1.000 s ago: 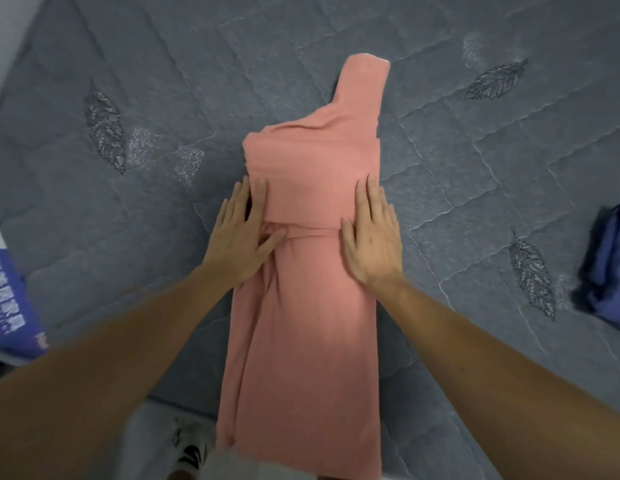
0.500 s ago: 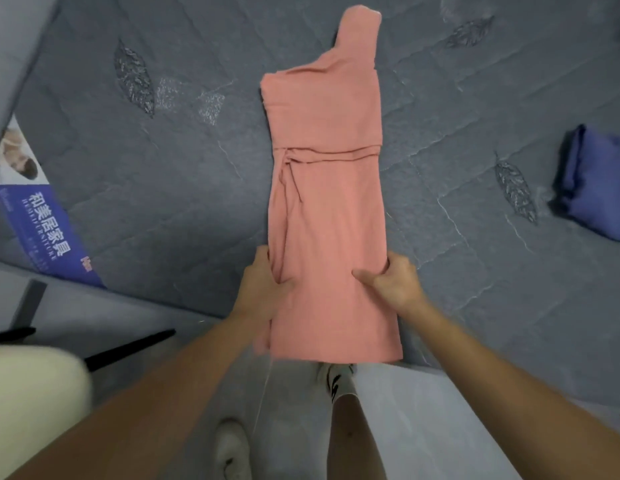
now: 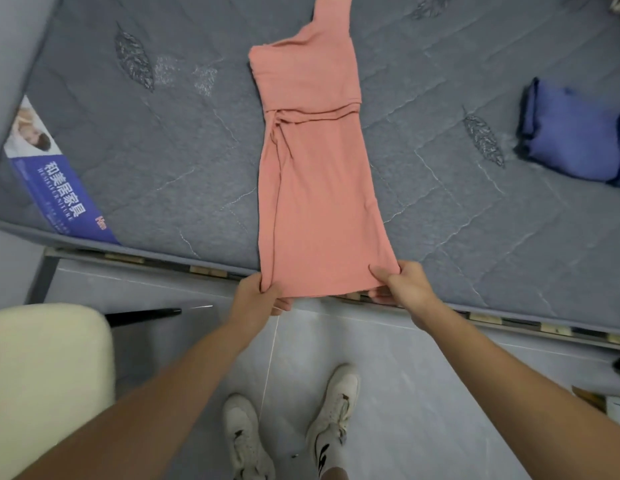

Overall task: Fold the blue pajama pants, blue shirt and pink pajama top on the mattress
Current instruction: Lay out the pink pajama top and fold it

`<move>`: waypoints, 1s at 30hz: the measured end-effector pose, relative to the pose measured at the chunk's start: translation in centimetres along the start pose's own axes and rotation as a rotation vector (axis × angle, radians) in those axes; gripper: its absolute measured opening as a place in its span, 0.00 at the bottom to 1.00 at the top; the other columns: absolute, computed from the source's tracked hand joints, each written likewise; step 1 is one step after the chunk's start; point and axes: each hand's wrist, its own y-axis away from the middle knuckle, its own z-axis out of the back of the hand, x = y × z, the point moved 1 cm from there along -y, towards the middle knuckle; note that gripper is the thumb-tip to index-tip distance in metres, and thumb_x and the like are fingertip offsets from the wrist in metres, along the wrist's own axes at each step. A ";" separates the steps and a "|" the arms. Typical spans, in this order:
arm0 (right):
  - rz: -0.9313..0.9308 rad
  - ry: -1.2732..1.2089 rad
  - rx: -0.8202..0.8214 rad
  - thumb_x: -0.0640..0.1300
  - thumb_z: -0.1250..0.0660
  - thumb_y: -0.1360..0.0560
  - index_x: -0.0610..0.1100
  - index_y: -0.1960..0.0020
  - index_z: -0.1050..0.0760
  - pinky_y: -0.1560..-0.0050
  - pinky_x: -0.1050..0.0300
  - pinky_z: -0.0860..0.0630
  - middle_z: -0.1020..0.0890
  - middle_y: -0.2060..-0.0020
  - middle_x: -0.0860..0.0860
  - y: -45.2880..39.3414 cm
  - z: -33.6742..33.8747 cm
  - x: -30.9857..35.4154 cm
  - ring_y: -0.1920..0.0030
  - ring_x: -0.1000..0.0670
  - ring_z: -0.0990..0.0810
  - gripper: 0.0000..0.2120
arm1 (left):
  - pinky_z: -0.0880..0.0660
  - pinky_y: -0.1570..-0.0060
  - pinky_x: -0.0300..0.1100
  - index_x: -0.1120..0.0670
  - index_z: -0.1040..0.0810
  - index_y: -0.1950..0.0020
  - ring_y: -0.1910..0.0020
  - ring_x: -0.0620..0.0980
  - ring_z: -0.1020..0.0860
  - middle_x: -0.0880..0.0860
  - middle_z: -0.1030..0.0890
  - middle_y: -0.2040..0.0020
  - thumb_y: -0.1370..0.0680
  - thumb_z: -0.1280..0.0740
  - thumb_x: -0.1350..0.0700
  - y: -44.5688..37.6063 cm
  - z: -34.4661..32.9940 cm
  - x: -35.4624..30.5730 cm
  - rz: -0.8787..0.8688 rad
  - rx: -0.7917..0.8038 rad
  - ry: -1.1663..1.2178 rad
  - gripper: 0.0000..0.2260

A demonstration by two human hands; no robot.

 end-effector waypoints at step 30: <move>0.349 0.132 -0.280 0.52 0.28 0.28 0.47 0.36 0.28 0.48 0.50 0.21 0.18 0.48 0.48 -16.2 -3.7 23.1 0.52 0.46 0.18 0.23 | 0.23 0.43 0.51 0.52 0.33 0.29 0.45 0.55 0.21 0.57 0.20 0.44 0.28 0.25 0.52 -22.2 3.8 -19.8 -0.149 -0.371 -0.051 0.30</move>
